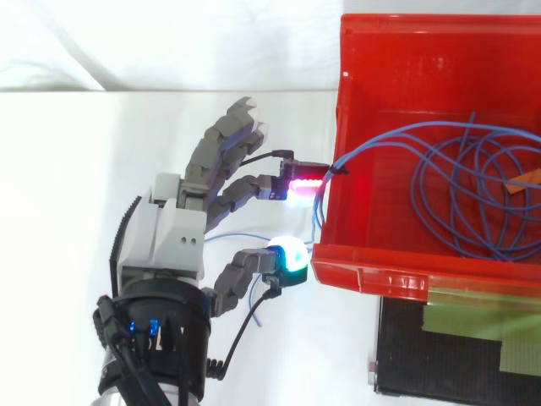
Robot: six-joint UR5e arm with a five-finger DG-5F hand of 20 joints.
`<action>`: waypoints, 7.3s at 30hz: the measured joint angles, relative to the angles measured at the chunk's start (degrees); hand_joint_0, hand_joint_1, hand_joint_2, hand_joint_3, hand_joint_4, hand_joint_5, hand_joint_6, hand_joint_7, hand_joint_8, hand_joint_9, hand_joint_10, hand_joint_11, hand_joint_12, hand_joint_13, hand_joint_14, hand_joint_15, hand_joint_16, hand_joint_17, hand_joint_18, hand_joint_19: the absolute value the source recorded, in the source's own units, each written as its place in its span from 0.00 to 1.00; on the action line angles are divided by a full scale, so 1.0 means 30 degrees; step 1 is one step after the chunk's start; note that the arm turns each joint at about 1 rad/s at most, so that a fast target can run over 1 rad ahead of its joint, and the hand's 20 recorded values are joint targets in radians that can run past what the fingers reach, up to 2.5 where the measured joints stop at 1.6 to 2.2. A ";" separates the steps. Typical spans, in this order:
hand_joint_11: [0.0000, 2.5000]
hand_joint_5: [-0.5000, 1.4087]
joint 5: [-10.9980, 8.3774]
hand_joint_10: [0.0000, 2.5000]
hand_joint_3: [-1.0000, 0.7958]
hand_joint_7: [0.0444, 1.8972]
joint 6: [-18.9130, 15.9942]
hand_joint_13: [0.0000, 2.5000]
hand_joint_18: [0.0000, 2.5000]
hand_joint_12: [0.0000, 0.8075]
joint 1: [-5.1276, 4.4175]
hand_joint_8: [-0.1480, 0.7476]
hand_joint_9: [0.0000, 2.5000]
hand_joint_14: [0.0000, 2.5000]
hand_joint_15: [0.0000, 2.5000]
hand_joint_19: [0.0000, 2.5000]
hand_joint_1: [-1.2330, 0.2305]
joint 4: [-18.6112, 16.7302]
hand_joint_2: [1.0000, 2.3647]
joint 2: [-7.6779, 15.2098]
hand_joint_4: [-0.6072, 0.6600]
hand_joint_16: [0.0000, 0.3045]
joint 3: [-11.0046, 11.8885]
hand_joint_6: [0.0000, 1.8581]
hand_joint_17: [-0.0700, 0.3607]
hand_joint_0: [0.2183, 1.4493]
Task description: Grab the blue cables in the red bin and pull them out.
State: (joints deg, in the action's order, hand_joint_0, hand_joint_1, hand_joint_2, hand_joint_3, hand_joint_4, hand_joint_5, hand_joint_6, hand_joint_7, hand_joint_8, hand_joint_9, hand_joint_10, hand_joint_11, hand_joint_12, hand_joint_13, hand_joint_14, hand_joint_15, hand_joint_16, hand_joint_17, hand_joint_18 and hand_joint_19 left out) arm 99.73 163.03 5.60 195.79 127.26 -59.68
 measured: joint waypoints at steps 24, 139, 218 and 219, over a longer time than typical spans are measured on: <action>0.13 0.68 0.0038 0.00 0.00 0.39 0.0367 0.13 0.13 0.36 -0.0042 0.42 0.21 0.00 0.11 0.21 0.22 0.0236 0.00 -0.0003 0.66 0.12 0.0110 0.00 0.36 0.56; 0.15 0.70 0.0067 0.00 0.00 0.42 0.1421 0.14 0.14 0.36 0.0124 0.42 0.24 0.00 0.11 0.21 0.20 0.0031 0.00 0.0001 0.62 0.12 0.0077 0.09 0.36 0.58; 0.22 0.67 0.1455 0.01 0.00 0.34 -0.1016 0.20 0.16 0.35 -0.1473 0.43 0.32 0.01 0.14 0.21 0.30 -0.0007 0.00 -0.0028 0.62 0.12 -0.0010 0.43 0.35 0.59; 0.22 0.67 0.1566 0.01 0.00 0.33 -0.1341 0.20 0.16 0.35 -0.1622 0.43 0.32 0.01 0.14 0.21 0.30 -0.0045 0.00 -0.0028 0.62 0.12 0.0056 0.43 0.35 0.59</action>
State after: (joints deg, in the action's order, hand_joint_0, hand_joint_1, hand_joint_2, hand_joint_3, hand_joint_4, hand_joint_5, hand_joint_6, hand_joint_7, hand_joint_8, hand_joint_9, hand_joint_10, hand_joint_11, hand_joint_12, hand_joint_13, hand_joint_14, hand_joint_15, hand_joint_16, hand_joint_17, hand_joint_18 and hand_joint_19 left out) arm 104.43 159.01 0.74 195.65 127.18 -59.51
